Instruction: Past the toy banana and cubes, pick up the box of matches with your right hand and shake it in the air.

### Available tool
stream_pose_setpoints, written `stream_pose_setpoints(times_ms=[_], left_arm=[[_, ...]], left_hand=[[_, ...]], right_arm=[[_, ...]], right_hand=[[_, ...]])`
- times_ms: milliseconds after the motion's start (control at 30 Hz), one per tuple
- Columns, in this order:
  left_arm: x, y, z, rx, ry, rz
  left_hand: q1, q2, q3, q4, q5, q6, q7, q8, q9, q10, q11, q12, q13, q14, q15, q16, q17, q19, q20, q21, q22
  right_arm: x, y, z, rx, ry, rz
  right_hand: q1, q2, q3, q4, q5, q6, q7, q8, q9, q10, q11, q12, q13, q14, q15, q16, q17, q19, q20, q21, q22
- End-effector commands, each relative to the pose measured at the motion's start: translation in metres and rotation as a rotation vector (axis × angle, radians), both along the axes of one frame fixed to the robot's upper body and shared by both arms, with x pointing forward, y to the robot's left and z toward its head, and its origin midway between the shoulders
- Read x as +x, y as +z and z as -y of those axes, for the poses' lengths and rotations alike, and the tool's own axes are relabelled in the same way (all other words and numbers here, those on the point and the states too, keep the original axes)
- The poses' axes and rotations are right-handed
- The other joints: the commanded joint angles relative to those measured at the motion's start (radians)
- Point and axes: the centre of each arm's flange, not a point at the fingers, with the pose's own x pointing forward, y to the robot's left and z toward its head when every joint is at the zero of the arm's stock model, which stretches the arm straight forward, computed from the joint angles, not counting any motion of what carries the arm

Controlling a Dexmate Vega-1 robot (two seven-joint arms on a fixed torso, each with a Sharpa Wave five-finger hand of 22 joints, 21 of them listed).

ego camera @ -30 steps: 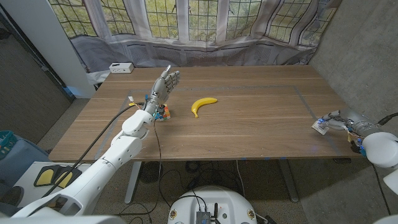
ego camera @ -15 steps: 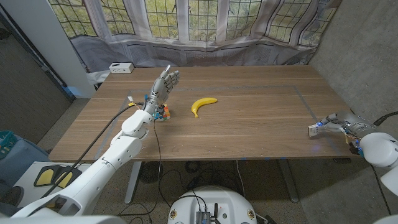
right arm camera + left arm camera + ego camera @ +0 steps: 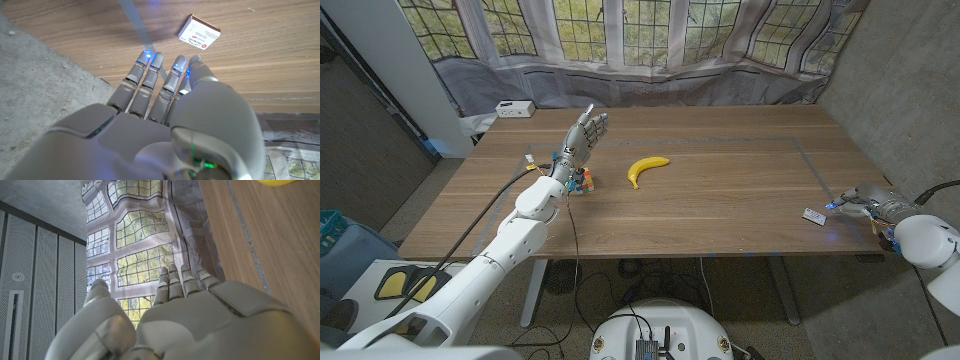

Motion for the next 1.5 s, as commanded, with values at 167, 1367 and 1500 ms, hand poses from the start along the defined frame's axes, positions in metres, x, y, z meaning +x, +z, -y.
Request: stream_pose_setpoints(times_ms=[167, 1367, 1500], left_arm=[[0.0, -0.002, -0.001, -0.002, 0.0, -0.002], [-0.002, -0.005, -0.002, 0.003, -0.005, -0.007], [-0.002, -0.005, -0.003, 0.001, -0.004, -0.009]], left_hand=[[-0.009, 0.003, 0.003, -0.003, -0.003, 0.011, 0.002, 0.005, 0.006, -0.002, -0.005, -0.002, 0.003, -0.005, 0.0, 0.0, 0.003, -0.008, 0.004, -0.001, 0.004], [-0.01, 0.004, 0.004, -0.005, -0.003, 0.012, 0.001, 0.005, 0.006, 0.0, -0.001, -0.001, 0.003, -0.005, -0.001, 0.0, 0.003, -0.007, 0.004, 0.0, 0.004], [-0.01, 0.004, 0.004, -0.005, -0.003, 0.012, 0.0, 0.005, 0.006, -0.001, 0.0, -0.001, 0.003, -0.005, 0.0, 0.0, 0.003, -0.008, 0.004, 0.0, 0.004]], right_arm=[[0.002, -0.005, -0.002, 0.016, -0.005, 0.013], [-0.009, -0.007, -0.017, 0.092, 0.032, 0.144], [-0.008, -0.006, -0.02, 0.129, 0.048, 0.195]], right_hand=[[-0.005, -0.005, -0.001, 0.007, -0.006, -0.006, 0.006, -0.011, 0.003, -0.003, 0.002, -0.002, 0.004, -0.002, -0.041, -0.007, 0.0, -0.004, 0.003, -0.002, 0.004], [-0.296, -0.049, -0.075, 0.063, -0.002, -0.674, 0.214, -0.081, -0.012, -0.626, 0.236, -0.059, -0.005, -0.45, 0.086, -0.169, -0.04, -0.245, 0.028, -0.057, -0.01], [-0.299, -0.051, -0.075, 0.061, -0.002, -0.687, 0.232, -0.079, -0.013, -0.638, 0.243, -0.057, -0.006, -0.462, 0.094, -0.169, -0.042, -0.263, 0.025, -0.06, -0.011]])
